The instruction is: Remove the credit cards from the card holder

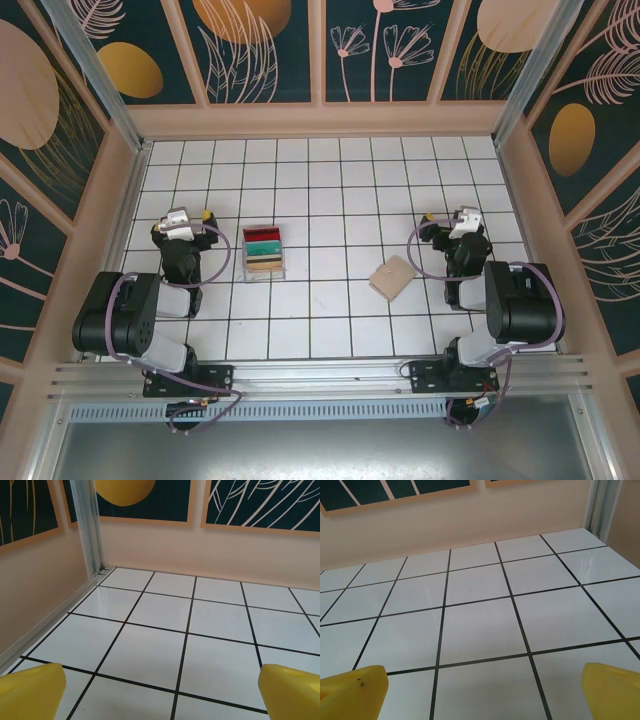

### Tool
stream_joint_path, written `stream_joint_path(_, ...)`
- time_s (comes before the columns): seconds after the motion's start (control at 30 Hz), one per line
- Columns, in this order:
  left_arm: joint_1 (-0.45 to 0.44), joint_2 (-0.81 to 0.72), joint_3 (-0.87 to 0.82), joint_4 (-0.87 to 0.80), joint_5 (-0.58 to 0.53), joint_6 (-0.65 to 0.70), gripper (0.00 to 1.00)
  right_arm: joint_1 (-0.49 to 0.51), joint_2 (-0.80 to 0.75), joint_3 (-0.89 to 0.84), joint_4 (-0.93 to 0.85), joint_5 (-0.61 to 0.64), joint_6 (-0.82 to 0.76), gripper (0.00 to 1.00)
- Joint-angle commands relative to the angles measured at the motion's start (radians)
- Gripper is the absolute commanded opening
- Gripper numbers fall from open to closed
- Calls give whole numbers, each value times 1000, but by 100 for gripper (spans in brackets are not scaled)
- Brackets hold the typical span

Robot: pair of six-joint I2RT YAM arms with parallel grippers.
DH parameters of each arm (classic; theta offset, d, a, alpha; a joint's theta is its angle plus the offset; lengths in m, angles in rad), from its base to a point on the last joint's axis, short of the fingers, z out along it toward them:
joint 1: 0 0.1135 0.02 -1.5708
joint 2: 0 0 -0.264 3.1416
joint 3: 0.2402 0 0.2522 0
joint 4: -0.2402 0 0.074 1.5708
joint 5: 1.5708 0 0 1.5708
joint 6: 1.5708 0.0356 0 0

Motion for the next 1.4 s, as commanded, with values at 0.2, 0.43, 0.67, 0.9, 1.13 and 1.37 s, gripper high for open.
stream_joint_path(0.2,6,6,-6,36,15,9,99,3,3,5,42,-2,-7,99)
stream_joint_path(0.43,6,6,-7,36,15,9,99,3,2,4,43,-2,-8,99)
stream_joint_path(0.67,6,6,0,21,20,8,99,3,3,4,44,-2,-8,99)
stream_joint_path(0.9,29,3,8,2,66,-4,99,0,3,5,42,-9,-7,99)
stream_joint_path(1.13,29,-190,225,-551,-131,-102,99,15,-138,37,-142,82,18,99)
stream_joint_path(1.37,29,-298,579,-1187,-186,-448,99,7,-363,149,-470,84,226,99)
